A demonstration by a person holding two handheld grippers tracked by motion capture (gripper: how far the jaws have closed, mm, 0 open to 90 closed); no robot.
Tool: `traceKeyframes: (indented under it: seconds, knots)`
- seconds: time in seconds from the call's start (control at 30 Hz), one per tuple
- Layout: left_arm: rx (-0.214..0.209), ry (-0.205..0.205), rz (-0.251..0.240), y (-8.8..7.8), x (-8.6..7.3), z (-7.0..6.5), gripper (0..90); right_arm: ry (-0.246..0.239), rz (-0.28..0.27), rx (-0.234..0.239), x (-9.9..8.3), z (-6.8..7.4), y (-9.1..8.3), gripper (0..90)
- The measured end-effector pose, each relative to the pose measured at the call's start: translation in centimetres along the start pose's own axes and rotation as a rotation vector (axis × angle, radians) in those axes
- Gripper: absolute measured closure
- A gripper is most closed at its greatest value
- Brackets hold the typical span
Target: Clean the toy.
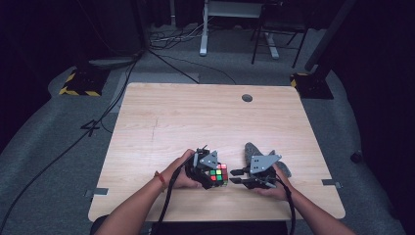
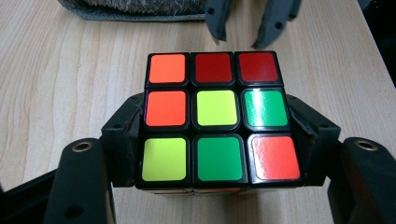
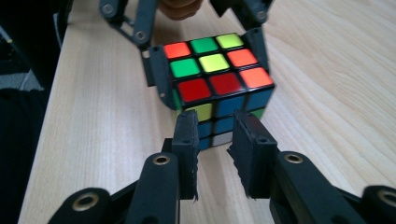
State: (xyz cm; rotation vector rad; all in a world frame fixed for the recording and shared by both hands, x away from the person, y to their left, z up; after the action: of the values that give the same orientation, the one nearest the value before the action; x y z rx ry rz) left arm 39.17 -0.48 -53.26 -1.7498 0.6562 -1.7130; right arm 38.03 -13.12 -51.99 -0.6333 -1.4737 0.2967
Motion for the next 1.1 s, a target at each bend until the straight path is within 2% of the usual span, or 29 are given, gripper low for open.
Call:
traceKeyframes:
  seconds: [0.13, 0.23, 0.3, 0.33, 0.47, 0.53, 0.67, 0.73, 0.83, 0.93, 1.03, 1.1]
  knots:
    - [-0.018, 0.003, -0.001, 0.1, 0.1, -0.3, 33.5, 0.017, 0.005, -0.018, -0.1, -0.5, 0.3, 66.6]
    - [-0.024, -0.001, -0.009, 0.1, 0.1, -0.2, 33.3, 0.004, 0.004, -0.018, 0.1, -0.4, 0.4, 67.8]
    - [-0.030, -0.008, -0.014, 0.2, 0.0, -0.3, 33.5, 0.028, -0.034, 0.006, 0.4, -0.4, 0.3, 70.2]
    - [-0.033, -0.008, -0.014, 0.3, -0.1, -0.3, 33.5, 0.024, -0.040, 0.010, 0.6, -0.2, 0.3, 72.0]
    - [-0.052, -0.017, -0.034, 0.2, -0.4, -0.3, 33.6, 0.004, -0.043, -0.003, 1.4, 0.0, 0.4, 73.2]
    - [-0.049, -0.021, -0.037, 0.1, -0.5, -0.1, 33.6, -0.014, -0.008, -0.009, 1.0, 0.0, 0.5, 74.2]
    - [-0.046, -0.012, -0.026, 0.1, -0.4, -0.2, 33.6, -0.009, 0.061, -0.004, -0.2, -0.2, 1.1, 71.3]
    - [-0.041, -0.013, -0.020, 0.1, -0.4, -0.3, 33.5, -0.020, 0.066, -0.004, -0.1, -0.1, 1.4, 71.5]
    - [-0.033, -0.015, -0.035, 0.2, -0.2, -0.3, 33.7, -0.004, 0.042, 0.002, 0.1, -0.1, 1.0, 71.4]
    - [-0.039, -0.021, -0.066, 0.3, 0.1, -0.4, 33.7, -0.012, 0.019, 0.000, 0.4, -0.1, 0.3, 71.8]
    - [-0.046, -0.044, -0.121, 0.3, 0.6, -0.5, 33.8, -0.015, -0.011, -0.010, 1.1, -0.1, -0.3, 72.0]
    - [-0.043, -0.043, -0.128, 0.3, 0.7, -0.5, 33.8, -0.016, -0.022, -0.015, 1.4, -0.1, -0.6, 72.1]
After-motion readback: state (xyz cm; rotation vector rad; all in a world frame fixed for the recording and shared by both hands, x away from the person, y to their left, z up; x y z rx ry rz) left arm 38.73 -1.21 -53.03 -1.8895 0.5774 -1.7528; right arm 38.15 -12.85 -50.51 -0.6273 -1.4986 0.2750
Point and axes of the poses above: each handheld gripper's, and its own axes: y roughly forward along the jaws, x roughly out of its top, z roughly to its left, the point moved 8 cm from there along y, roughly forward along the jaws, and after that the axes turned 1 degree about -z, right-handed, at the moved point
